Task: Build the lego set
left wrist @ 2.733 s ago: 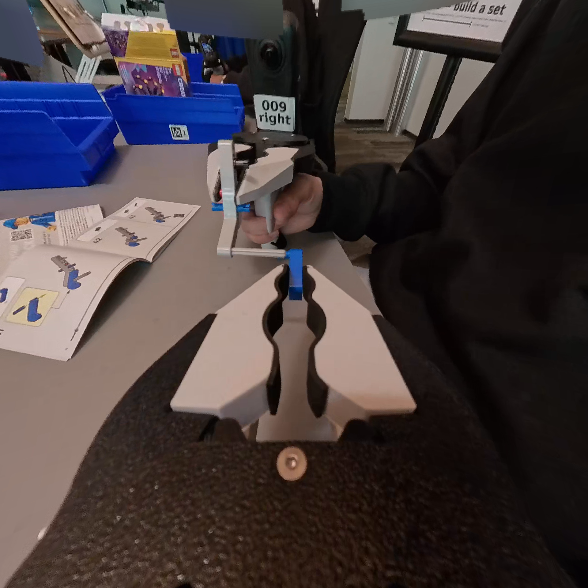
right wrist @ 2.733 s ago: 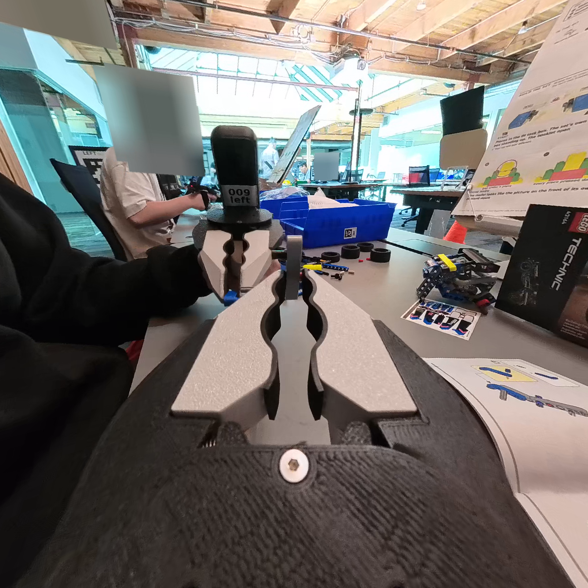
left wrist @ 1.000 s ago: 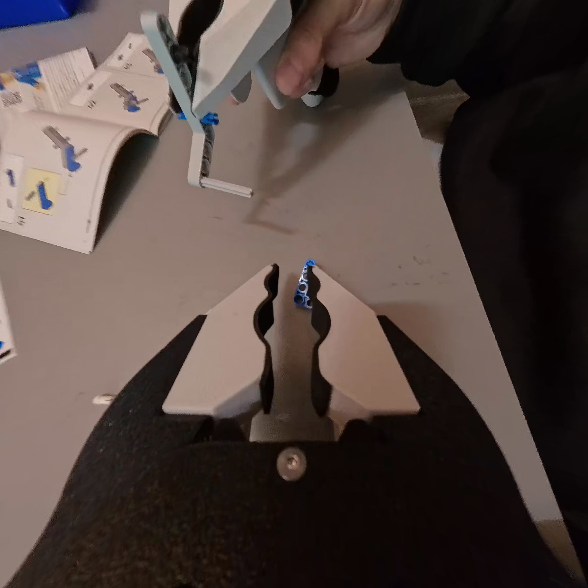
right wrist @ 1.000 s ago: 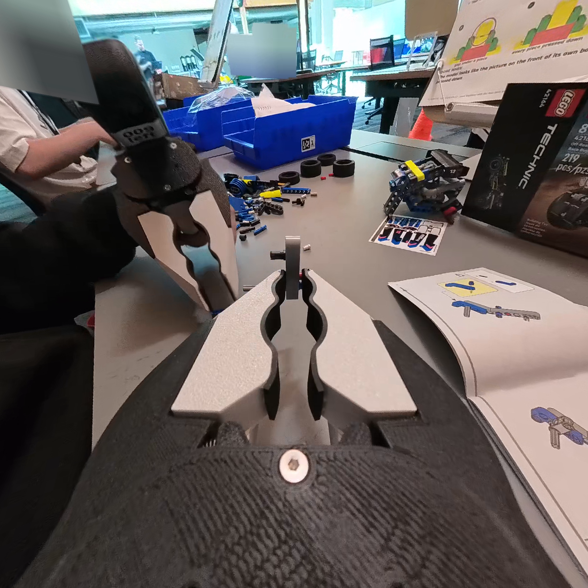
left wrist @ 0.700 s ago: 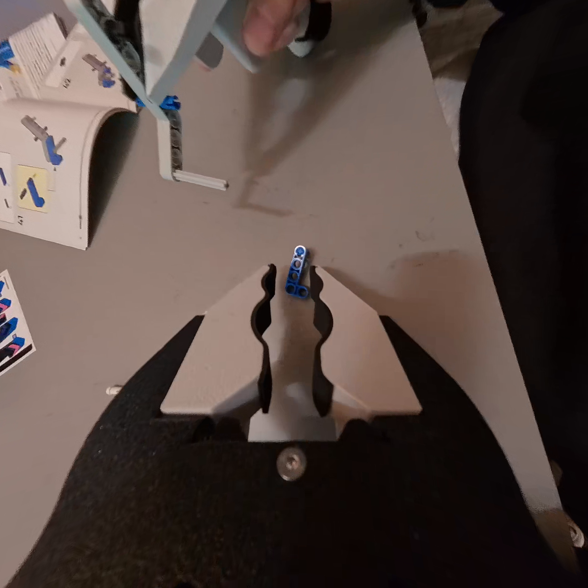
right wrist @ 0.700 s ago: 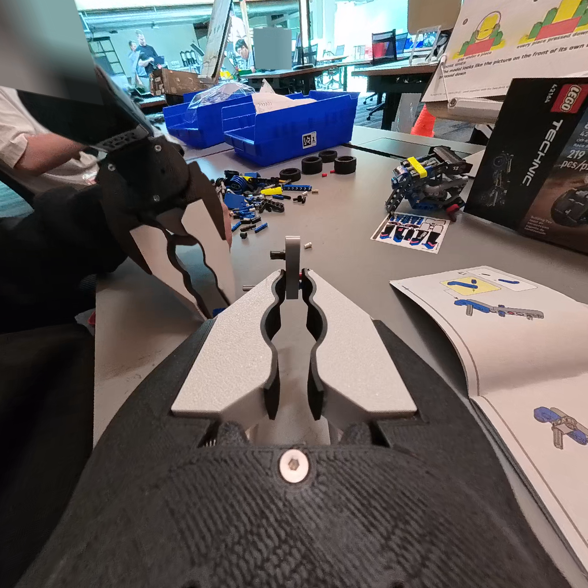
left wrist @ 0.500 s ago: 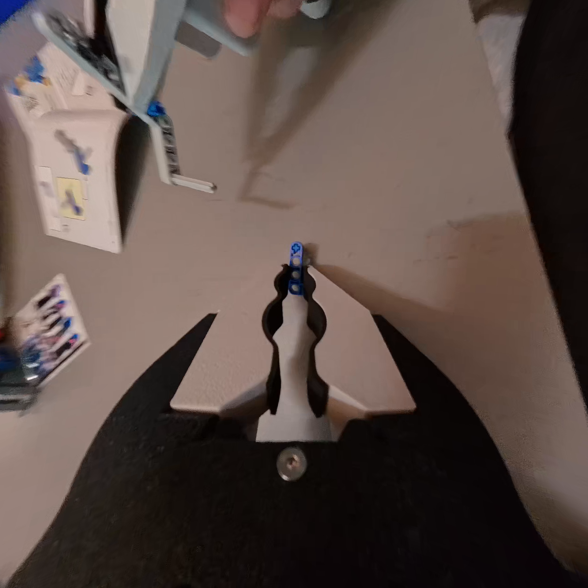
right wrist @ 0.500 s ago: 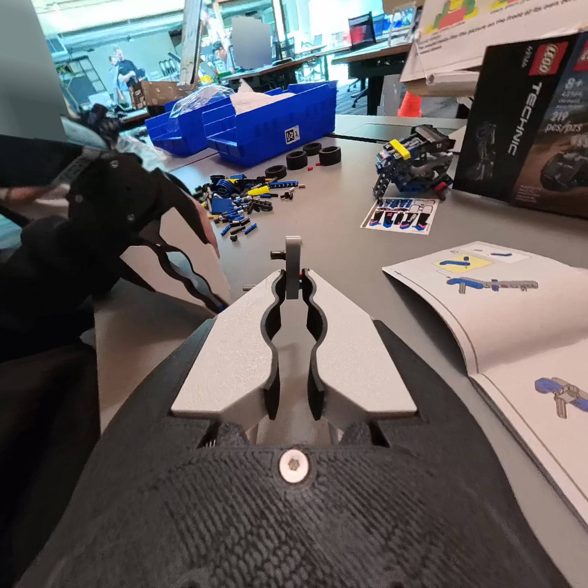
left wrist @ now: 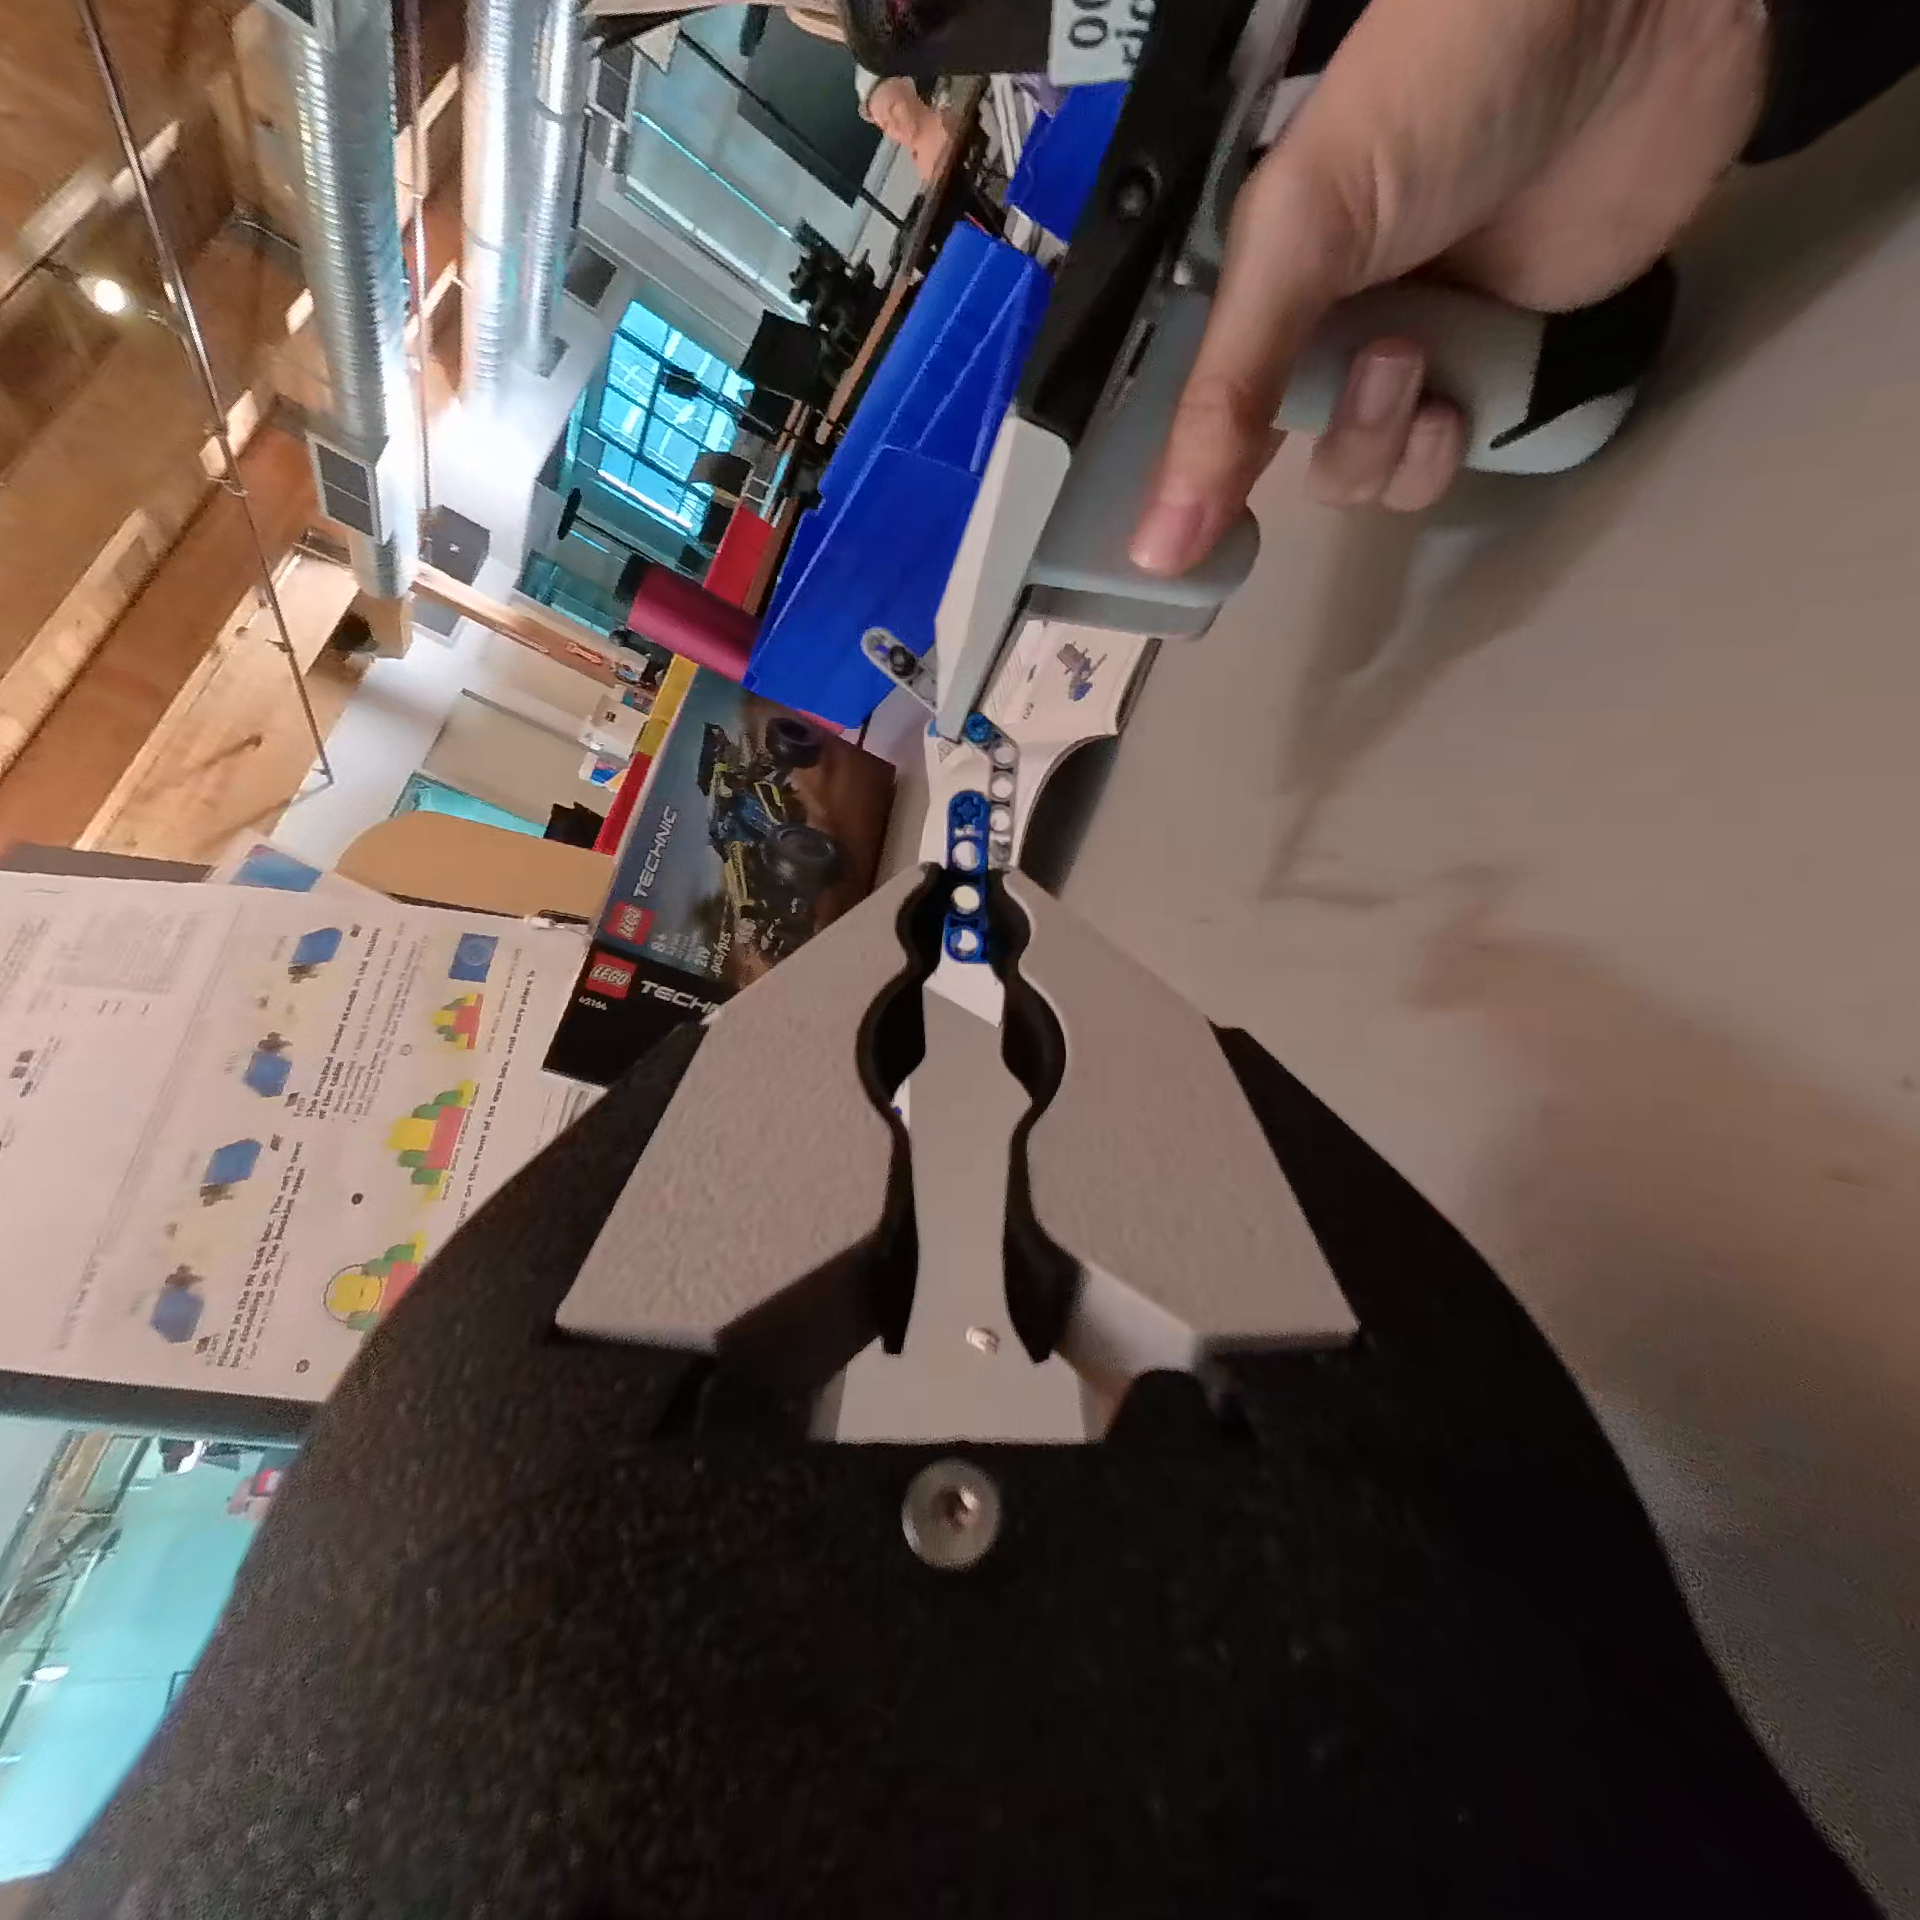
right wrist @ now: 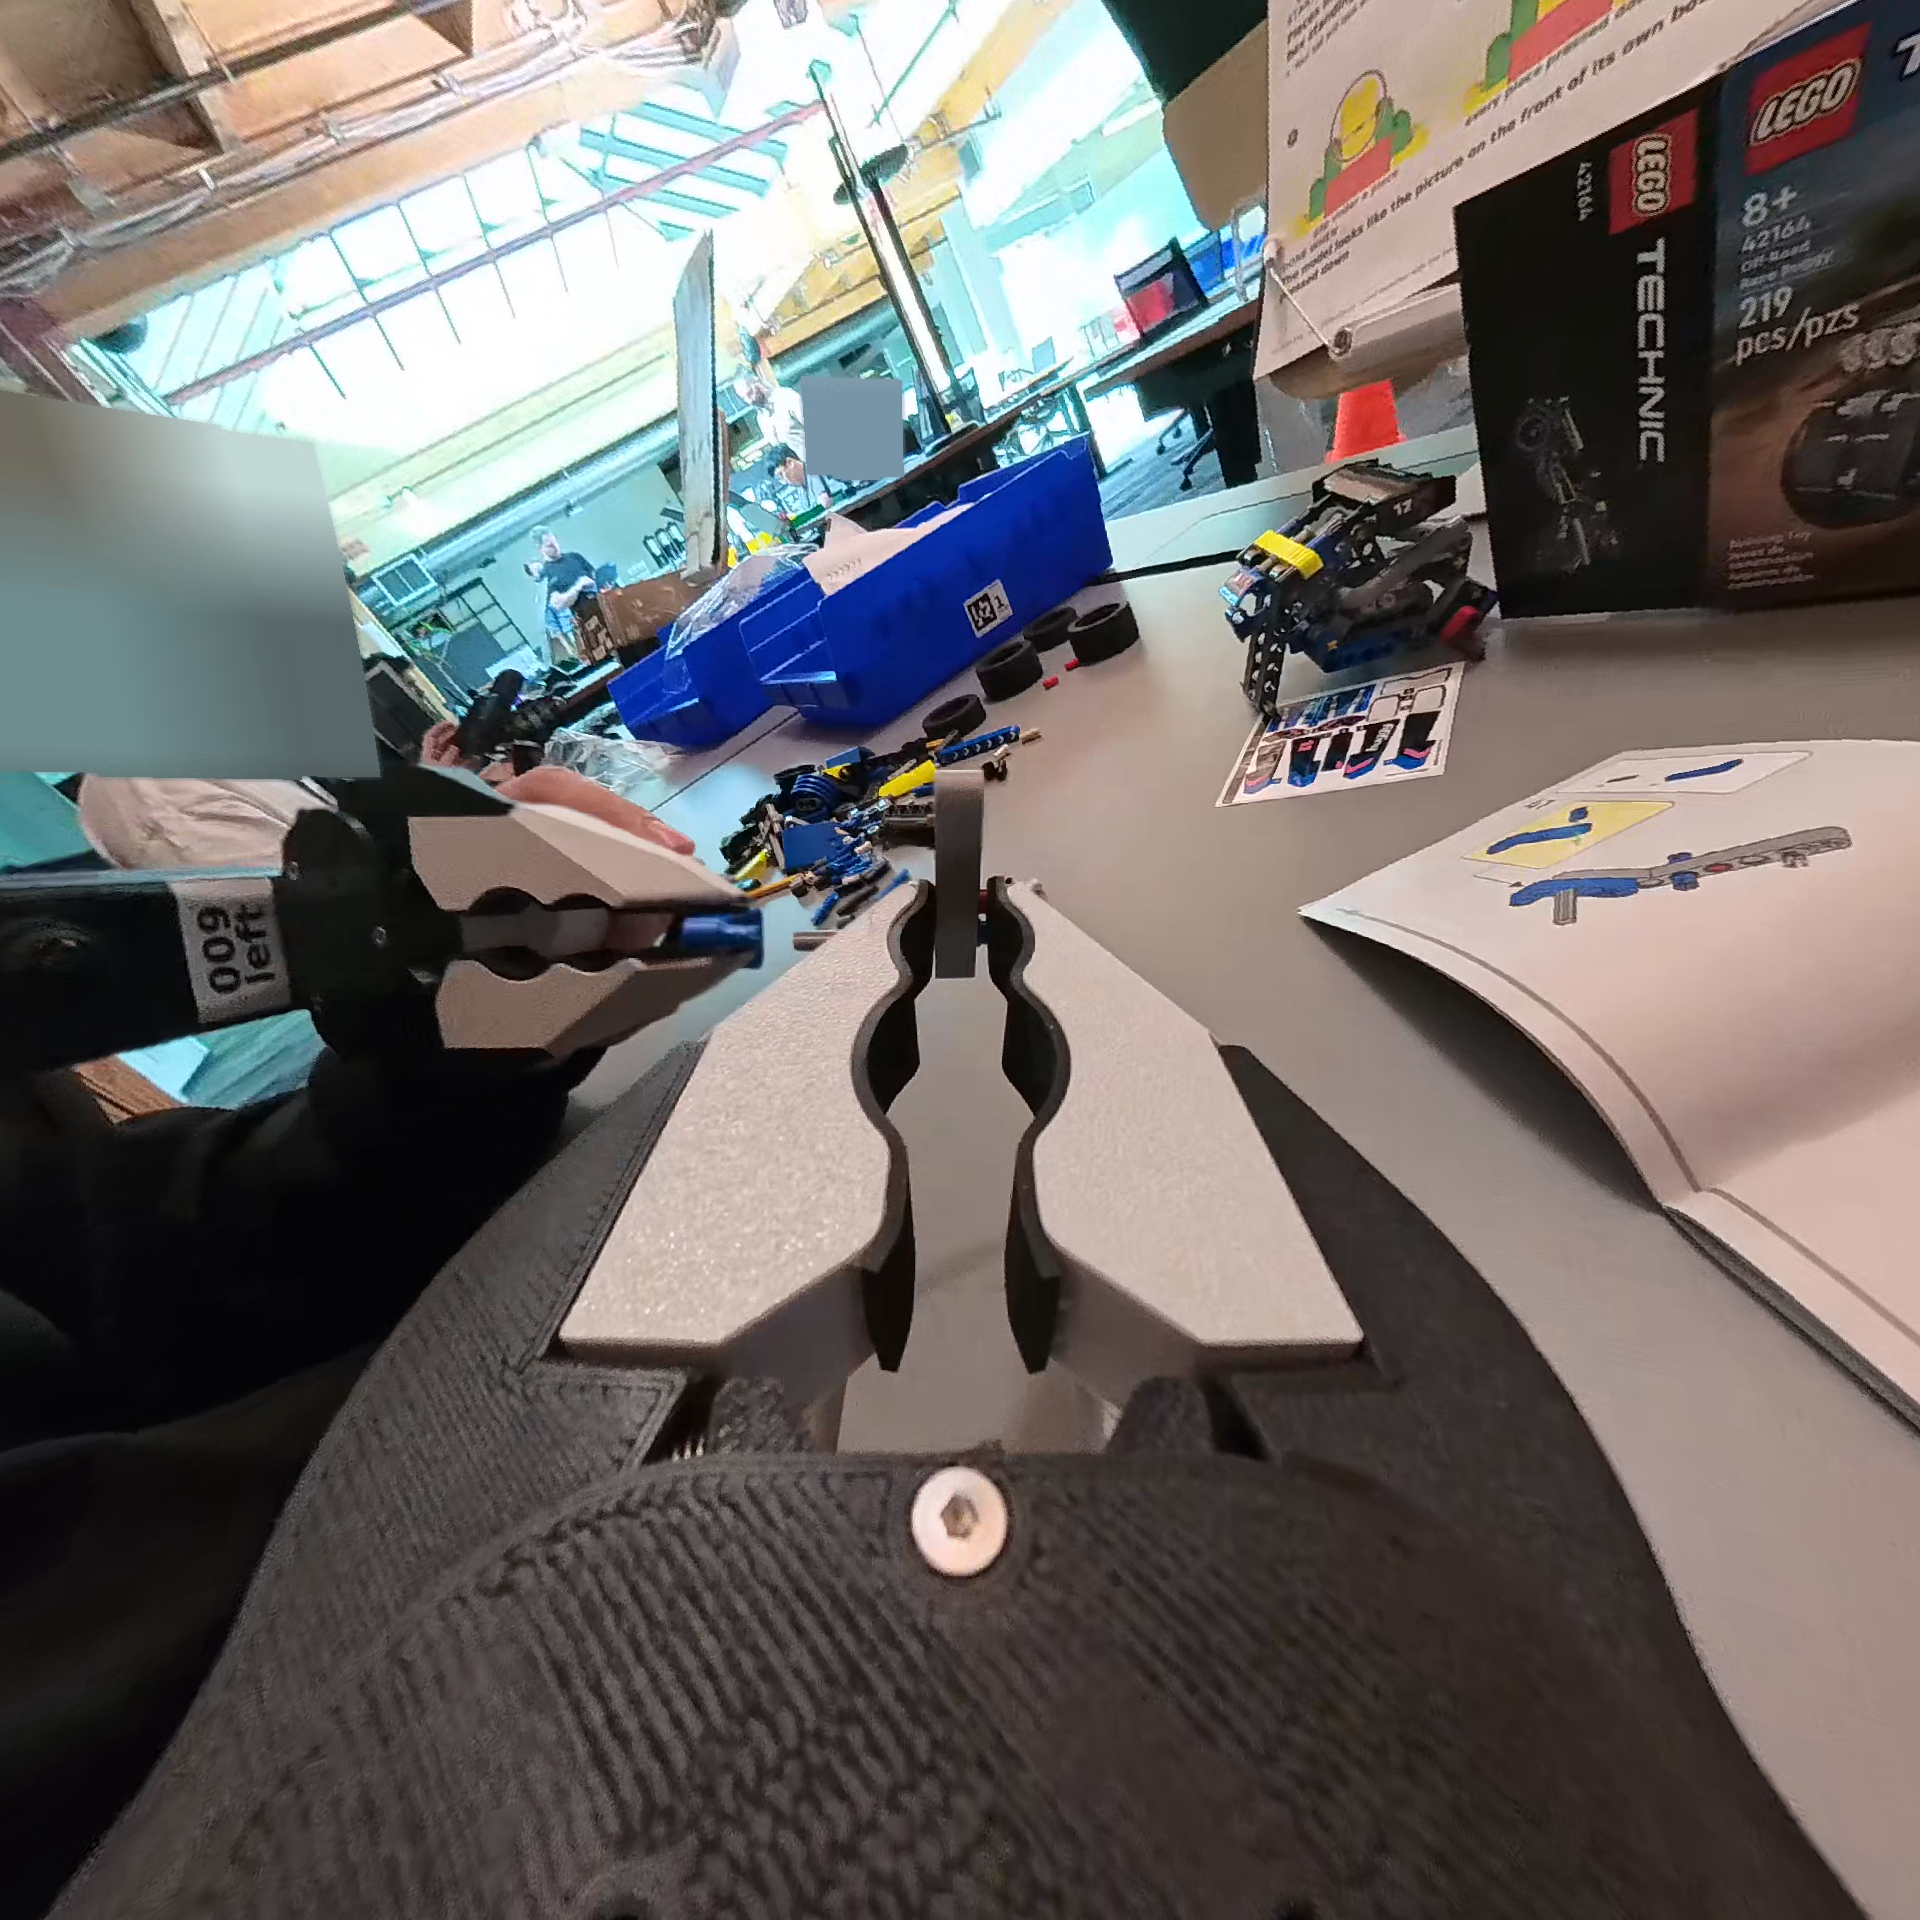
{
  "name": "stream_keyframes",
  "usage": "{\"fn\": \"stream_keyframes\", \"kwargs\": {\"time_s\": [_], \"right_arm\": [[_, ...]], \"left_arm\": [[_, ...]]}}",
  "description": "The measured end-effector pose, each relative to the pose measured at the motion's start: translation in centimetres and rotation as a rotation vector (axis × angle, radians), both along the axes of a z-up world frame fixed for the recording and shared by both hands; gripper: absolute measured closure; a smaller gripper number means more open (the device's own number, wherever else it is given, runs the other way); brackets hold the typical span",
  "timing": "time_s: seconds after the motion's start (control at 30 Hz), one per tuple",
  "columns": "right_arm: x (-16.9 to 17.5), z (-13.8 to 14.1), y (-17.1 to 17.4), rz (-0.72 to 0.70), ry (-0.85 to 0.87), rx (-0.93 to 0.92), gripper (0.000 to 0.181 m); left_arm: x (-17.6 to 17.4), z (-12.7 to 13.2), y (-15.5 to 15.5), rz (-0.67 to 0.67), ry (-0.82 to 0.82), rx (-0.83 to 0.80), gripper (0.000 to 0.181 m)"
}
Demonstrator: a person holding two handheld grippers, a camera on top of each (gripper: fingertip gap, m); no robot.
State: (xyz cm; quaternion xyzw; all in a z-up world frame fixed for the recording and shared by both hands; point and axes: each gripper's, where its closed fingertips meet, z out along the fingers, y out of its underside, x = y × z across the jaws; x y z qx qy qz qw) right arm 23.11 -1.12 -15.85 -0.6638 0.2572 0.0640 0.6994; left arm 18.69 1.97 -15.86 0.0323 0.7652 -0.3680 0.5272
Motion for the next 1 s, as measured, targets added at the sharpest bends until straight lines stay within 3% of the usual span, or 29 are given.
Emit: {"fn": "stream_keyframes", "kwargs": {"time_s": [0.8, 1.0], "right_arm": [[-0.5, 0.1, 0.6, 0.014, -0.017, -0.005, 0.173], [-0.3, 0.1, 0.5, -0.004, 0.015, 0.014, 0.173]], "left_arm": [[0.9, -1.2, 0.0, 0.069, -0.026, 0.069, 0.177], [1.4, -0.9, 0.1, 0.142, -0.078, 0.100, 0.177]]}}
